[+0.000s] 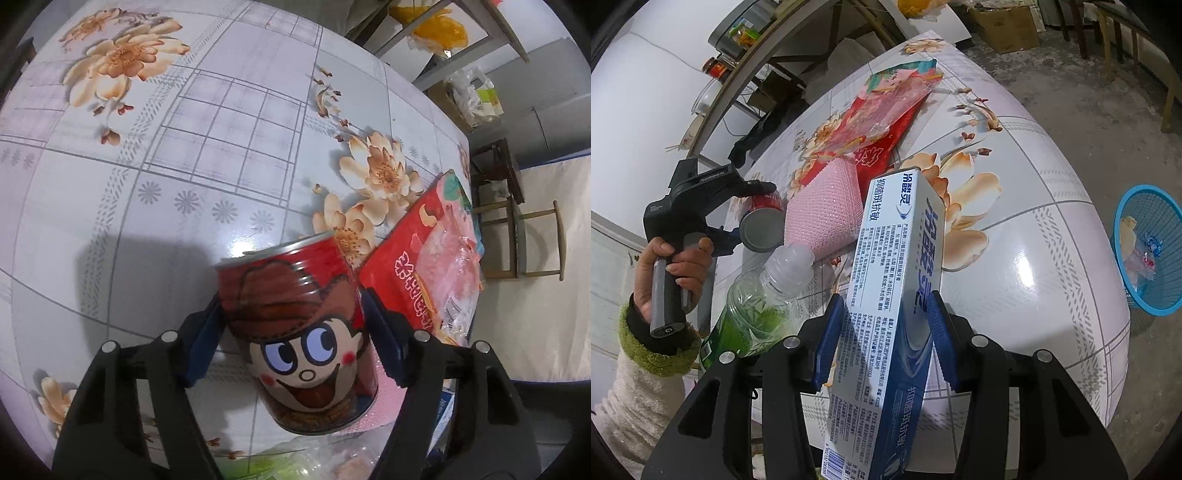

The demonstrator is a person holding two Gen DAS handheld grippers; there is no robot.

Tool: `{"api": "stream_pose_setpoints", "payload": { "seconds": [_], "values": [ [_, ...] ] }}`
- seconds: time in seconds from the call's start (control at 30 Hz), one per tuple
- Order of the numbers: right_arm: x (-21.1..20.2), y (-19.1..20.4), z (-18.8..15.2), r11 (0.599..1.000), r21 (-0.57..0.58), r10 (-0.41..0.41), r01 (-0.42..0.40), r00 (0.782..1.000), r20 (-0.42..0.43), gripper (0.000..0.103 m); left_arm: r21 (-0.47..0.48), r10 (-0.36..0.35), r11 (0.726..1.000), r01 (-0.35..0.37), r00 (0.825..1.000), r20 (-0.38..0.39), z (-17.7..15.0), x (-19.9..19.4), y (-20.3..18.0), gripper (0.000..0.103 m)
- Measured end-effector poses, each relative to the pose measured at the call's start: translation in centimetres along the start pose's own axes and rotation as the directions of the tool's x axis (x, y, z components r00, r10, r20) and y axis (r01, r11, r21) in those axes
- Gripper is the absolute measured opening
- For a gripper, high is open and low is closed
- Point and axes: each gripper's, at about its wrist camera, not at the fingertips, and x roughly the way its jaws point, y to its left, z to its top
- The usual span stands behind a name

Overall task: Collect trash
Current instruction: 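Grasp the white-blue toothpaste box with the right tool while the left tool grasps the red can, then carry the toothpaste box and red can with both tools to the wastebasket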

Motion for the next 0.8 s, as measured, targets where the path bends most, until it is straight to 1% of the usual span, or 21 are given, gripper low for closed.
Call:
{"api": "stream_pose_setpoints", "payload": {
  "seconds": [0.1,0.2,0.3,0.37,0.5,0.57,0.63,0.8],
  "values": [
    [0.0,0.0,0.0,1.000,0.000,0.000,0.000,1.000,0.000,0.046,0.031,0.001,1.000,-0.002,1.000,0.020,-0.4,-0.7,-0.1,0.068],
    [0.0,0.1,0.1,1.000,0.000,-0.003,0.003,1.000,-0.003,0.046,0.095,0.004,0.995,-0.008,0.999,0.048,-1.0,-1.8,-0.6,0.068],
    [0.1,0.5,0.2,1.000,-0.020,-0.024,0.023,1.000,-0.009,0.046,0.166,0.013,0.986,-0.029,0.995,0.094,-1.7,-3.1,-1.3,0.067],
    [0.3,0.8,0.2,0.999,-0.039,-0.038,0.037,0.999,-0.013,0.048,0.216,0.023,0.975,-0.052,0.991,0.135,-2.3,-4.1,-1.7,0.066],
    [1.1,1.4,0.2,0.994,-0.072,-0.081,0.078,0.996,-0.033,0.052,0.273,0.019,0.960,-0.069,0.984,0.180,-3.4,-5.7,-2.1,0.065],
    [1.4,1.5,0.1,0.993,-0.080,-0.095,0.092,0.995,-0.036,0.052,0.308,0.023,0.947,-0.093,0.974,0.223,-4.2,-6.8,-2.3,0.064],
    [1.5,1.3,0.1,0.993,-0.075,-0.091,0.088,0.995,-0.034,0.052,0.330,0.022,0.938,-0.109,0.966,0.257,-4.8,-7.7,-2.6,0.064],
    [1.1,1.1,0.0,0.996,-0.057,-0.072,0.070,0.997,-0.029,0.047,0.366,-0.007,0.922,-0.123,0.942,0.334,-6.3,-10.7,-3.2,0.064]
  ]
}}
